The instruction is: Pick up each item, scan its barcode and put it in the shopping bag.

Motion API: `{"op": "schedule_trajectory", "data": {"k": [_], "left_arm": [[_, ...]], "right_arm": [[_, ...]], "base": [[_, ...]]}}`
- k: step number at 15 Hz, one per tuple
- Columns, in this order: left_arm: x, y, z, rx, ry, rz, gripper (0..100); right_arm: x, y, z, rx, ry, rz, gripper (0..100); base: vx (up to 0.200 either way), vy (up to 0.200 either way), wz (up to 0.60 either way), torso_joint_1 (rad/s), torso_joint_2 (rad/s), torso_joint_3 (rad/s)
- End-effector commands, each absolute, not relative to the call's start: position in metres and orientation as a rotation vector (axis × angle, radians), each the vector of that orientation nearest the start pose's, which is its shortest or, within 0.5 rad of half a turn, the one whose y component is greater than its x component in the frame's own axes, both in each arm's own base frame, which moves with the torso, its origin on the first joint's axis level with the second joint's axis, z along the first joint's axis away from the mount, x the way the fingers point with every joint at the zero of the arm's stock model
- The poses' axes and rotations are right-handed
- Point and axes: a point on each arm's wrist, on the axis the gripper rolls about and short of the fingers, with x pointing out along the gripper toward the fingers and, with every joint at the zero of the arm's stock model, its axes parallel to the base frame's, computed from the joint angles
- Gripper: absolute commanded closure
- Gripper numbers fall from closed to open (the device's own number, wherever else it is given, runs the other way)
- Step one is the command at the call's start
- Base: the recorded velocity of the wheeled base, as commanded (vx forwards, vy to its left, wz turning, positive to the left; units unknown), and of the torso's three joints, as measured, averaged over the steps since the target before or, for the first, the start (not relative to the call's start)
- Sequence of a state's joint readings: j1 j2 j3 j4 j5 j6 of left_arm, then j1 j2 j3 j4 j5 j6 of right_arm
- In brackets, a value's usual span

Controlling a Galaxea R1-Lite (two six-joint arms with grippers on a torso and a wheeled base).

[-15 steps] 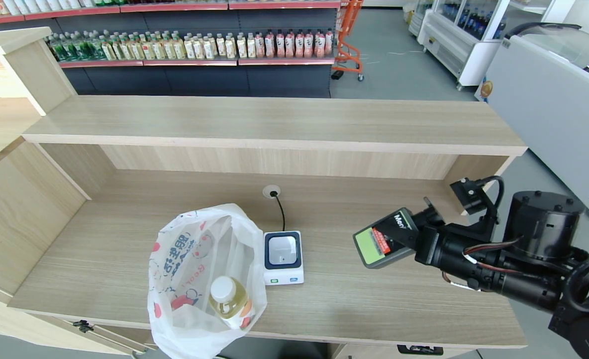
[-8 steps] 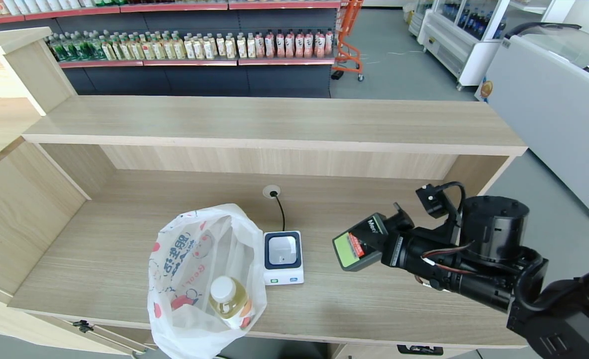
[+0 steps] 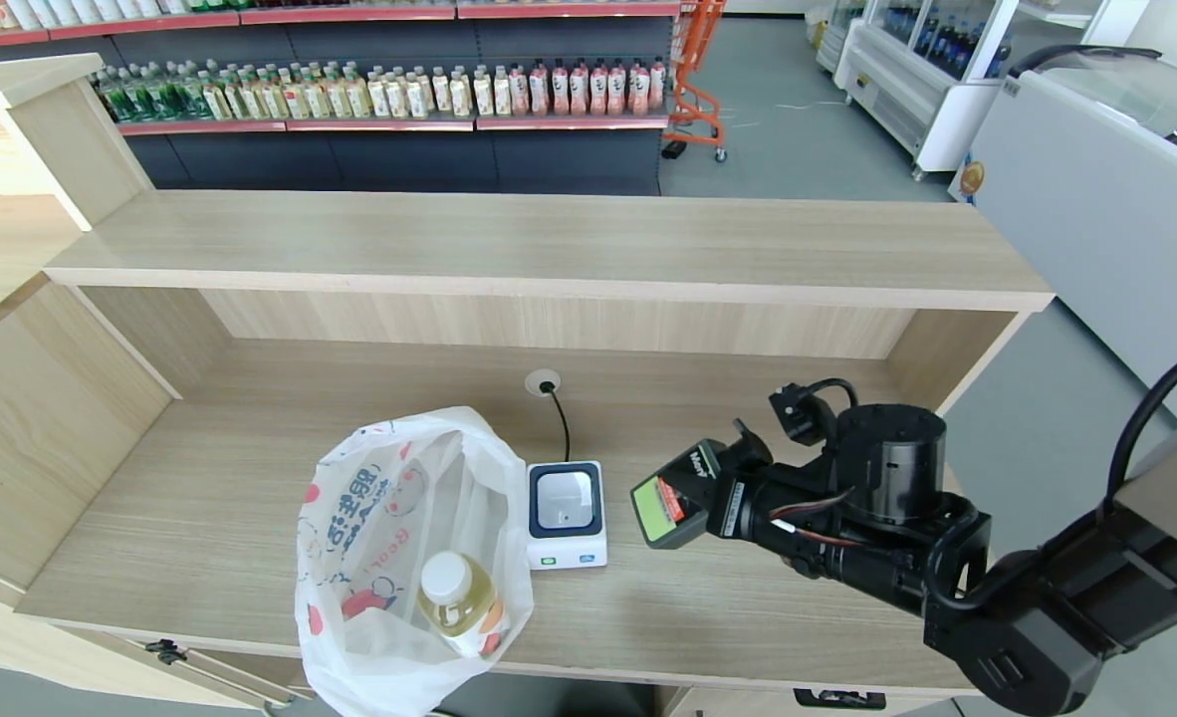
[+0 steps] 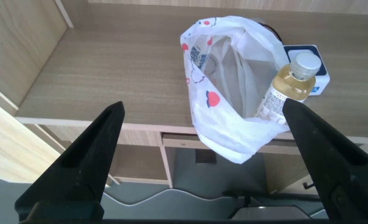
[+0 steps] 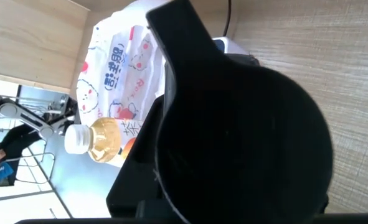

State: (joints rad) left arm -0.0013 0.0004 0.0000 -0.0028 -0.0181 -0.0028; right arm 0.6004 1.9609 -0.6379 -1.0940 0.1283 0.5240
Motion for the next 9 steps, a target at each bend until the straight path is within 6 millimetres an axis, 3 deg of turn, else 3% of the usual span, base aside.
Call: {"op": "schedule_trajectory", "data": {"k": [1, 5, 9], "left_arm": [[-0.023, 0.0, 0.076, -0.003, -0.003, -0.02, 0], [-0.023, 0.0, 0.076, -0.003, -0.003, -0.02, 0], [-0.023, 0.0, 0.076, -0.003, -0.003, -0.02, 0]], "right_arm": [[0.271, 0.2, 0.097, 0.436, 0.426, 0.66, 100], [0.276, 0.22, 0.091, 0.429, 0.416, 0.663, 100], [0.285, 0.225, 0.086, 0.427, 0.407, 0.64, 100]], "base": [[0.0, 0.0, 0.0, 0.0, 0.0, 0.0], [0.0, 0.0, 0.0, 0.0, 0.0, 0.0], [0.0, 0.0, 0.0, 0.0, 0.0, 0.0]]}}
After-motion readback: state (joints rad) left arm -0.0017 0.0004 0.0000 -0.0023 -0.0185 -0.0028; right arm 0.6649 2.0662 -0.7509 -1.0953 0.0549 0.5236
